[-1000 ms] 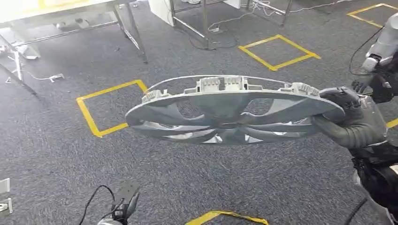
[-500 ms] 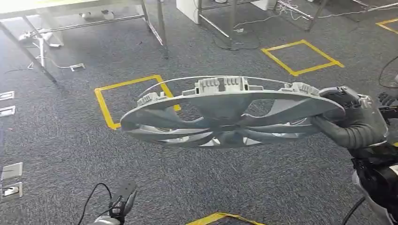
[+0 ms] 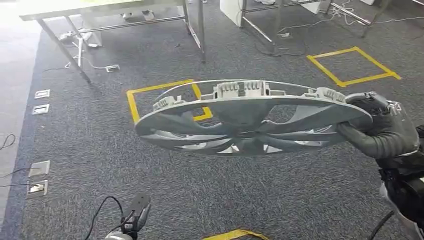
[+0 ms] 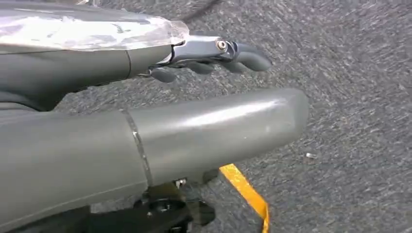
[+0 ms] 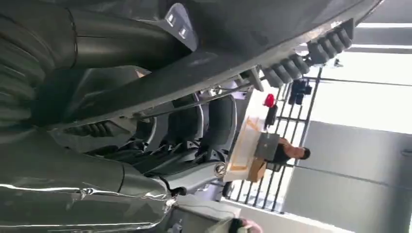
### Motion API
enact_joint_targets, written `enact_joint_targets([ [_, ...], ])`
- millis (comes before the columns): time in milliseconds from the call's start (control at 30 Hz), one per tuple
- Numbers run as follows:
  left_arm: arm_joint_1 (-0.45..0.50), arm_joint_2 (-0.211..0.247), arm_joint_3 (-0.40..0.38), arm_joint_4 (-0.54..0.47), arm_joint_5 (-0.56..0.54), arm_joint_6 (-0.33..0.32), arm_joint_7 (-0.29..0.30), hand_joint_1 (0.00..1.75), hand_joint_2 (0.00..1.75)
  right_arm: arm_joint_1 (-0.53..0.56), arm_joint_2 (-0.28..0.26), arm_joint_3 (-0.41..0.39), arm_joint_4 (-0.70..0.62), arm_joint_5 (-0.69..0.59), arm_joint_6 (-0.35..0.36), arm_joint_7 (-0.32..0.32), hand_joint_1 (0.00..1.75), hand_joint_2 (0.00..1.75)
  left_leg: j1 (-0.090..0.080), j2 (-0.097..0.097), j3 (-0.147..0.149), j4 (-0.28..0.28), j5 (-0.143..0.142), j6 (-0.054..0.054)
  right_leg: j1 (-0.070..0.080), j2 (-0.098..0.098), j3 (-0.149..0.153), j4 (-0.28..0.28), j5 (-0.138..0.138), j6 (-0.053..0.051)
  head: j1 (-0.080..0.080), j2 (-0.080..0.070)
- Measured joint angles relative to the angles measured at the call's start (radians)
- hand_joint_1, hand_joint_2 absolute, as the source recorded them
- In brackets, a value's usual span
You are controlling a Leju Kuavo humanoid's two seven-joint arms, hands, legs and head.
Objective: Take the parts from the cabinet and place them on the table.
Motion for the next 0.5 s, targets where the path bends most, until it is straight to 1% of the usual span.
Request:
enact_joint_targets([
  [33, -0.001, 0.0, 0.0, 0.0, 0.0, 0.0, 0.0, 0.0, 0.0, 0.001, 0.0, 0.0, 0.0, 0.0, 0.0, -0.001, 1.75, 1.75, 0.002, 0.015, -0.039, 0.085, -0.039, -0.005, 0.001, -0.007, -0.001, 0.001, 0.0, 0.0, -0.001, 0.0],
  [67, 0.0, 0.0, 0.0, 0.0, 0.0, 0.0, 0.0, 0.0, 0.0, 0.001, 0.0, 0.001, 0.0, 0.0, 0.0, -0.002, 1.75, 1.75, 0.004, 0.021, -0.079, 0.169, -0.072, -0.01, 0.001, -0.015, -0.002, 0.001, -0.001, 0.0, -0.001, 0.0],
  [100, 0.001, 0.0, 0.0, 0.0, 0.0, 0.0, 0.0, 0.0, 0.0, 0.001, 0.0, 0.003, 0.0, 0.0, 0.001, -0.002, 1.75, 1.75, 0.005, 0.024, -0.105, 0.223, -0.085, -0.014, 0.001, -0.023, -0.002, 0.001, -0.001, -0.001, -0.002, 0.0],
  [133, 0.002, 0.0, 0.0, 0.0, 0.0, 0.0, 0.0, 0.0, 0.0, 0.003, 0.0, 0.004, 0.001, 0.0, 0.002, -0.001, 1.75, 1.75, 0.008, 0.026, -0.107, 0.226, -0.073, -0.017, 0.001, -0.031, -0.001, 0.002, -0.002, 0.0, -0.003, 0.0],
  [167, 0.002, 0.001, 0.0, 0.0, 0.0, 0.0, 0.0, 0.0, 0.0, 0.004, 0.0, 0.003, 0.002, 0.0, 0.002, -0.001, 1.75, 1.75, 0.01, 0.029, -0.083, 0.176, -0.039, -0.019, 0.001, -0.038, -0.002, 0.004, -0.003, 0.002, -0.003, 0.0],
  [200, 0.002, 0.002, 0.0, 0.0, 0.0, 0.0, 0.0, 0.0, 0.0, 0.003, 0.0, 0.003, 0.002, 0.0, 0.002, -0.001, 1.75, 1.75, 0.012, 0.034, -0.039, 0.091, 0.003, -0.02, 0.0, -0.045, -0.001, 0.006, -0.005, 0.005, -0.003, 0.0],
  [233, 0.002, 0.002, 0.0, 0.0, 0.0, 0.0, 0.0, 0.0, 0.0, 0.003, 0.0, 0.003, 0.002, 0.0, 0.002, -0.002, 1.75, 1.75, 0.012, 0.048, 0.014, -0.009, 0.044, -0.02, -0.002, -0.051, 0.001, 0.009, -0.009, 0.009, -0.003, 0.0],
  [267, 0.0, 0.001, 0.0, 0.0, 0.0, 0.0, 0.0, 0.0, 0.0, 0.002, 0.0, 0.003, 0.002, 0.0, 0.002, -0.002, 1.75, 1.75, 0.011, 0.084, 0.057, -0.091, 0.06, -0.02, 0.002, -0.056, 0.001, 0.014, -0.013, 0.015, -0.005, 0.0],
  [300, -0.001, 0.001, 0.0, 0.0, -0.001, -0.002, 0.0, 0.0, 0.0, 0.002, 0.0, 0.002, 0.002, 0.0, 0.002, -0.002, 1.75, 1.75, 0.004, 0.075, 0.057, -0.098, 0.058, -0.008, 0.01, -0.059, -0.003, 0.02, -0.017, 0.022, -0.009, 0.0],
  [333, -0.001, 0.001, 0.0, 0.0, -0.003, -0.003, 0.0, 0.0, 0.0, 0.002, 0.0, 0.002, 0.002, 0.0, 0.002, -0.002, 1.75, 1.75, 0.006, 0.064, 0.054, -0.097, 0.059, 0.002, 0.01, -0.061, -0.002, 0.019, -0.017, 0.024, -0.001, 0.0],
  [367, 0.001, 0.001, 0.0, 0.0, -0.003, -0.003, 0.0, 0.0, 0.0, 0.002, 0.0, 0.003, 0.002, 0.0, 0.002, -0.002, 1.75, 1.75, 0.005, 0.058, 0.052, -0.095, 0.057, 0.006, 0.012, -0.068, 0.0, 0.018, -0.018, 0.028, 0.001, 0.0],
  [400, 0.002, 0.001, 0.0, 0.0, -0.003, -0.003, 0.0, 0.0, 0.0, 0.002, 0.0, 0.003, 0.002, 0.0, 0.002, -0.002, 1.75, 1.75, 0.002, 0.052, 0.052, -0.094, 0.057, 0.013, 0.009, -0.074, 0.003, 0.016, -0.018, 0.034, 0.0, 0.0],
  [433, 0.002, 0.001, 0.0, 0.0, -0.003, -0.003, 0.0, 0.0, 0.0, 0.002, 0.0, 0.002, 0.002, 0.0, 0.002, -0.002, 1.75, 1.75, 0.005, 0.045, 0.054, -0.099, 0.061, 0.021, 0.007, -0.078, 0.005, 0.018, -0.022, 0.04, -0.001, 0.0],
  [467, 0.001, 0.0, 0.0, 0.0, -0.003, -0.003, 0.0, 0.0, 0.0, 0.002, 0.0, 0.001, 0.002, 0.0, 0.002, -0.002, 1.75, 1.75, 0.009, 0.04, 0.057, -0.102, 0.063, 0.026, 0.002, -0.054, 0.0, 0.036, -0.041, 0.046, 0.002, 0.0],
  [500, 0.0, 0.001, 0.0, 0.0, -0.003, -0.003, 0.0, 0.0, 0.0, 0.002, 0.0, 0.001, 0.002, 0.0, 0.002, -0.002, 1.75, 1.75, 0.01, 0.035, 0.057, -0.101, 0.064, 0.032, 0.002, -0.031, -0.027, 0.097, -0.082, 0.047, 0.006, 0.0],
])
